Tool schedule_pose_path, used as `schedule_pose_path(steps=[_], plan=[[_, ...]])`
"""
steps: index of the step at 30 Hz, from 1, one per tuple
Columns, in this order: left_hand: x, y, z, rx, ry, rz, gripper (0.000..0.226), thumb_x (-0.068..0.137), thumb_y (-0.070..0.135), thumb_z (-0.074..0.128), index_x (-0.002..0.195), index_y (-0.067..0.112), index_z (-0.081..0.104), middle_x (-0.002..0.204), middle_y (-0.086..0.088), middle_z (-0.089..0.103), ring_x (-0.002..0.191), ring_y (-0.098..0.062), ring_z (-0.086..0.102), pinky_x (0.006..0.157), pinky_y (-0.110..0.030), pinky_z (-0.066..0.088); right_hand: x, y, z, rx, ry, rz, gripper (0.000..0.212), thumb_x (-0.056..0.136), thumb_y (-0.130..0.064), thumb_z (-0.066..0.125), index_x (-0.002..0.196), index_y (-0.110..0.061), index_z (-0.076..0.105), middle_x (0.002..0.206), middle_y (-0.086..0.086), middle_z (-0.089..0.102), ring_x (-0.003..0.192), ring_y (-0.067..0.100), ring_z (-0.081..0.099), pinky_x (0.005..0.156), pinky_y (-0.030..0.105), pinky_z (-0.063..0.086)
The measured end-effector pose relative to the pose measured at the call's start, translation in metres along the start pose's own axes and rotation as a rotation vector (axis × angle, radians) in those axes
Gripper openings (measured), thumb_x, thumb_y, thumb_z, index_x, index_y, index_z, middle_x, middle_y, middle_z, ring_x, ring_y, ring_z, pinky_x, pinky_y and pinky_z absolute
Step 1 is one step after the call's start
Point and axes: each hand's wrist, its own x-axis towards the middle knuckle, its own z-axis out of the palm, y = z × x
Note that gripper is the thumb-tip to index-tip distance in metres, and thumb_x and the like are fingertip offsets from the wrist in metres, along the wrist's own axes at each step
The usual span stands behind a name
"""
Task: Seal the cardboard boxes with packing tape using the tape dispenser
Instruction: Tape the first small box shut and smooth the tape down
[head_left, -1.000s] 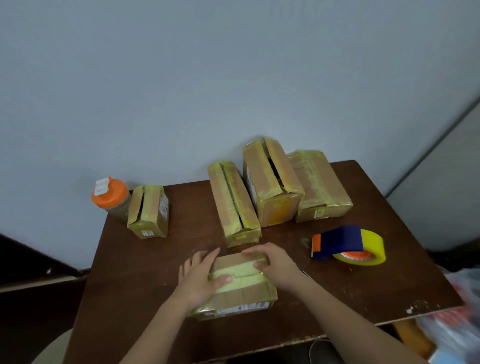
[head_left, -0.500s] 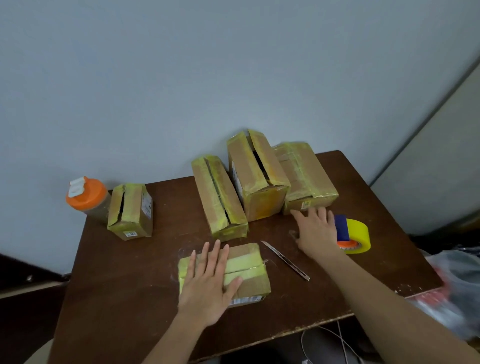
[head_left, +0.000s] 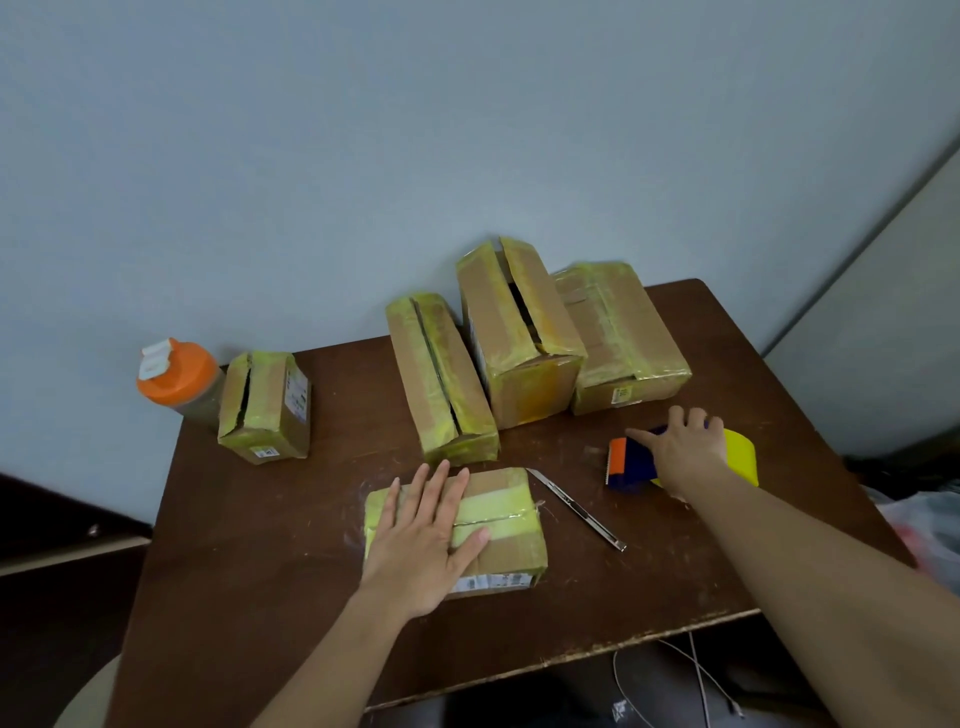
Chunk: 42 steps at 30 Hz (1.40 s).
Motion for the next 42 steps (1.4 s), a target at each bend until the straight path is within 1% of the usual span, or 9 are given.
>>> schedule_pose_path(steps=[7,16,21,24,29,33,35,38,42], plan=[[0.0,-0.001,0.001,-0.009,-0.028,-0.002,0.087,0.063,0.078,-0.034,0.139,0.036,-0.035,0.148,0.012,-0.035,0.141,-0.013,-0.032,0.115,-0.042,-0.02,-0.008,0.001,-0.001,0.057,0.002,-0.031,0.074,0.092,-0.035,0.059,0.151,-0.049,0.016,0.133,0.011,0.041,0.12,0.032,0.043,0.084,0.037,0.043],[-0.002,0.001,-0.004,0.008,-0.057,-0.002,0.089,0.064,0.078,-0.031,0.141,0.034,-0.032,0.147,0.009,-0.035,0.139,-0.014,-0.034,0.115,-0.041,-0.021,-0.034,0.017,-0.065,0.12,0.128,-0.152,0.064,0.087,-0.025,0.062,0.14,-0.049,0.036,0.125,0.008,0.046,0.117,0.033,0.043,0.082,0.045,0.043],[-0.006,-0.003,-0.01,-0.121,-0.029,-0.004,0.075,0.086,0.071,0.005,0.149,0.035,-0.015,0.156,0.008,-0.024,0.14,-0.011,-0.029,0.115,-0.036,-0.019,-0.054,0.013,-0.096,0.26,0.232,-0.431,0.065,0.084,-0.023,0.063,0.14,-0.046,0.039,0.119,-0.006,0.058,0.105,0.022,0.055,0.078,0.036,0.051],[-0.014,-0.007,-0.016,-0.285,0.093,-0.033,0.075,0.089,0.068,0.027,0.153,0.033,0.011,0.161,0.005,-0.002,0.148,-0.017,-0.01,0.119,-0.037,-0.003,-0.063,0.004,-0.111,0.294,0.24,-0.492,0.073,0.086,-0.024,0.062,0.146,-0.049,0.029,0.121,0.001,0.054,0.102,0.024,0.053,0.077,0.035,0.049],[-0.025,-0.014,-0.03,-0.333,0.323,-0.085,0.054,0.085,0.047,0.066,0.133,0.03,0.049,0.112,0.006,0.035,0.106,-0.012,0.036,0.092,-0.027,0.035,-0.08,-0.016,-0.132,0.343,0.27,-0.598,0.077,0.083,-0.024,0.062,0.145,-0.053,0.026,0.117,0.001,0.049,0.1,0.021,0.047,0.081,0.04,0.051],[-0.03,-0.024,-0.032,-0.716,0.35,-0.187,0.022,0.087,0.008,0.065,0.102,0.024,0.062,0.086,0.004,0.056,0.075,-0.01,0.053,0.07,-0.018,0.043,-0.095,-0.033,-0.145,0.338,0.256,-0.692,0.075,0.086,-0.017,0.058,0.146,-0.051,0.028,0.113,0.0,0.047,0.098,0.022,0.05,0.076,0.036,0.049],[-0.032,-0.026,-0.038,-1.065,0.341,-0.368,0.01,0.094,0.007,0.058,0.096,0.013,0.065,0.085,-0.008,0.066,0.074,-0.019,0.061,0.068,-0.02,0.048,-0.103,-0.042,-0.15,0.357,0.247,-0.745,0.076,0.086,-0.012,0.057,0.148,-0.047,0.03,0.103,-0.003,0.043,0.09,0.018,0.048,0.075,0.036,0.047],[-0.041,-0.025,-0.057,-1.792,0.122,-0.554,0.029,0.102,0.018,0.045,0.105,-0.007,0.059,0.099,-0.029,0.068,0.085,-0.032,0.069,0.065,-0.029,0.058,-0.106,-0.056,-0.154,0.41,0.231,-0.8,0.076,0.087,-0.008,0.055,0.148,-0.045,0.031,0.089,-0.011,0.036,0.074,0.007,0.04,0.064,0.025,0.039],[-0.05,-0.03,-0.069,-2.172,-0.09,-0.555,0.046,0.104,0.03,0.036,0.113,-0.01,0.057,0.108,-0.032,0.066,0.097,-0.037,0.068,0.066,-0.033,0.061,-0.109,-0.074,-0.159,0.435,0.217,-0.872,0.077,0.086,-0.006,0.056,0.148,-0.043,0.031,0.089,-0.012,0.036,0.071,0.004,0.04,0.058,0.022,0.033]])
